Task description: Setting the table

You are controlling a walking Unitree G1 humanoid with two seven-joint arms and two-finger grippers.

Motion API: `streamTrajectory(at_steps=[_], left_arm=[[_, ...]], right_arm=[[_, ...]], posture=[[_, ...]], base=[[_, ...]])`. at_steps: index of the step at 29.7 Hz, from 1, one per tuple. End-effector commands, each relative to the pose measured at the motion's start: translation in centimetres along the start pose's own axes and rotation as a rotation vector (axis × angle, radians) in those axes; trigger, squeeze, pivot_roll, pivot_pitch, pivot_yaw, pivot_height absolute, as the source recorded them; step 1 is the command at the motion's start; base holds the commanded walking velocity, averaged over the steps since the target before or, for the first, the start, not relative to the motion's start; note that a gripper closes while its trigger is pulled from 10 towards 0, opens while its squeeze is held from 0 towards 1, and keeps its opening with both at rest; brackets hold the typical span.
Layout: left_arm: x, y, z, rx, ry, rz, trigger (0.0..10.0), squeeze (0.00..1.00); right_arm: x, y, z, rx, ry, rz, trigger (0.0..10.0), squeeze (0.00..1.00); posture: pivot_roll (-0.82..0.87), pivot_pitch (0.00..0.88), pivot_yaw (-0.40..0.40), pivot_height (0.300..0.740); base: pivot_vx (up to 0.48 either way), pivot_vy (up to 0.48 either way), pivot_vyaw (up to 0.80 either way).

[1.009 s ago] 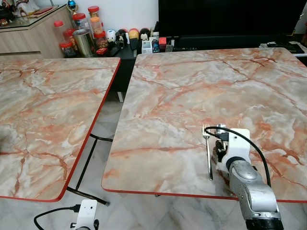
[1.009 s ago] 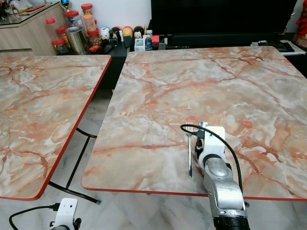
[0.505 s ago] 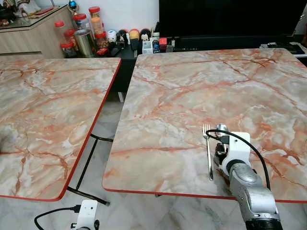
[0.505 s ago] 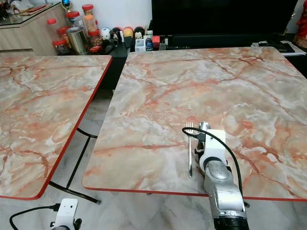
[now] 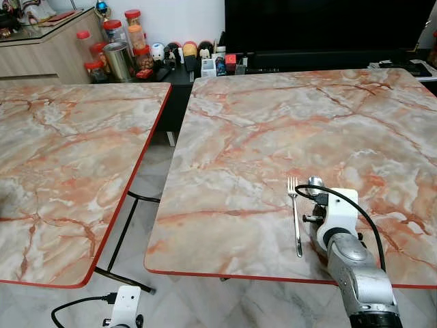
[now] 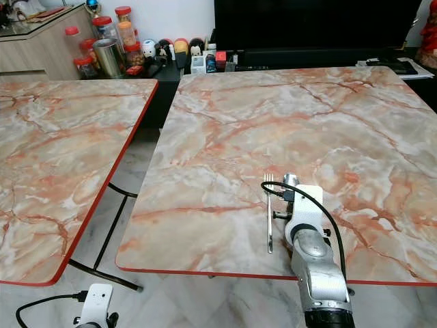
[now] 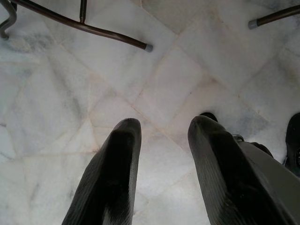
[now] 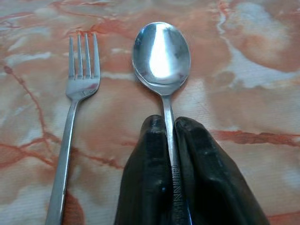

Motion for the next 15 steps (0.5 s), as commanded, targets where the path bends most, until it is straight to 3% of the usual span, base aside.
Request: streamTrajectory(at_steps=[1,13,14,15], left_arm=[[-0.2,0.1,-1.0,0.031,-0.011,-0.012,10.0,0.00],[-0.2,0.2,-1.1,0.023,-0.007,0.001,10.0,0.00],[-0.2,0.2,-1.0,0.015,-0.007,0.002,10.0,0.00],[-0.2,0.2,-0.8,0.007,-0.003,0.002,10.0,0.00]], right_arm=[[0.5,-0.2,-0.4,0.020,-0.003,0.017,0.0,0.00],[0.6,-0.2,0.3,-0.019,-0.012,0.015,0.0,0.00],[0.6,-0.1,2.0,-0.104,0.012,-0.002,10.0,0.00],[0.7,0.5,4.9,-0.256,0.036,-0.027,10.0,0.00]], posture=[[-0.08,0.011,0.075,0.740],[-0.08,0.000,0.073,0.740],[-0.08,0.000,0.075,0.740],[-0.08,0.000,0.076,0.740]], base=[[0.000,0.000,0.00],[0.000,0.000,0.00],[0.000,0.000,0.00],[0.000,0.000,0.00]])
Point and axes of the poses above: a point about 5 cm out from each wrist's last joint towards the gripper, its own y axis pointing back from the gripper into the wrist, its own z axis along the axis of the wrist's last joint, x = y × z, the point moved 5 cm from there along -y, pointing out of the wrist towards the gripper, and after that the axes turned 14 degrees about -y, right-handed, at the moved point
